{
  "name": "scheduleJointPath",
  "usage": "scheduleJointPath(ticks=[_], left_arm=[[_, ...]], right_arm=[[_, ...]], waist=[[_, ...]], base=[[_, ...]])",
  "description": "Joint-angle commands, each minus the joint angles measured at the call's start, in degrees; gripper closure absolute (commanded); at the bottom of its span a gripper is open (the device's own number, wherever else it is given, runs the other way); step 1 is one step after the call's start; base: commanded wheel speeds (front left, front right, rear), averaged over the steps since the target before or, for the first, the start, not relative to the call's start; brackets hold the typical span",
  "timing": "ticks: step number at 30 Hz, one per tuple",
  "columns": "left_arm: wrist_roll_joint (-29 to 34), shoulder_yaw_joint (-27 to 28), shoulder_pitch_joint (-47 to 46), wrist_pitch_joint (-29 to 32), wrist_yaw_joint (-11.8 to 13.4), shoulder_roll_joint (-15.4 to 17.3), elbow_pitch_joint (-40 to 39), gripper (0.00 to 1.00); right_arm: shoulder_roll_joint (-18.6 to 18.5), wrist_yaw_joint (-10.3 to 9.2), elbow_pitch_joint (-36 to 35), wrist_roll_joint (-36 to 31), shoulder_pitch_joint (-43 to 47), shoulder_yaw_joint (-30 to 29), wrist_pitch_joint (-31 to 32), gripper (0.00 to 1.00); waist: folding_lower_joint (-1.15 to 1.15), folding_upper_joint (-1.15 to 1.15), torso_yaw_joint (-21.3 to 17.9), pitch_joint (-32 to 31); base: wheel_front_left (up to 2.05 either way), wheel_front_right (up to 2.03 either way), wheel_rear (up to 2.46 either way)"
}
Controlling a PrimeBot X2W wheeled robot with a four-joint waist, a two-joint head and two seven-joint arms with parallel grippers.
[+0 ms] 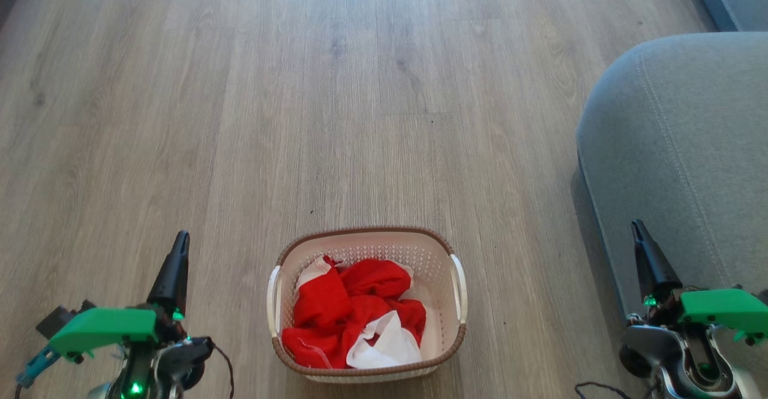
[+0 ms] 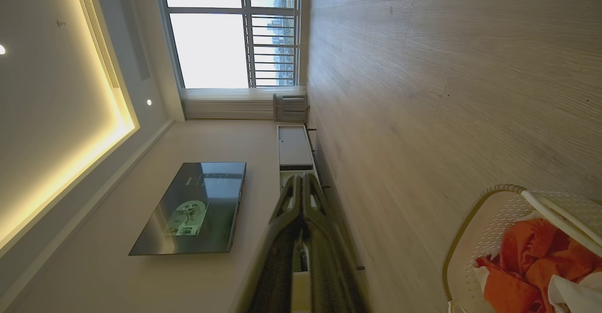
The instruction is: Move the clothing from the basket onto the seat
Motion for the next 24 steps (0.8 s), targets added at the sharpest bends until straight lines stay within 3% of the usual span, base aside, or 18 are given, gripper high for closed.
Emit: scheduleJointPath(ticks=[1, 24], left_arm=[[-0.4, 1.9, -1.5, 0.4, -0.5, 0.5, -2.0, 1.00], [-0.4, 1.9, -1.5, 0.4, -0.5, 0.5, -2.0, 1.00]], right_arm=[[-0.2, 0.46, -2.2, -0.2, -2.3, 1.0, 0.3, 1.00], [-0.2, 0.46, -2.2, -0.2, -2.3, 1.0, 0.3, 1.00]], waist=[[0.00, 0.00, 0.0, 0.0], [0.00, 0.00, 0.0, 0.0]], base=[[0.00, 0.00, 0.00], [0.00, 0.00, 0.00]])
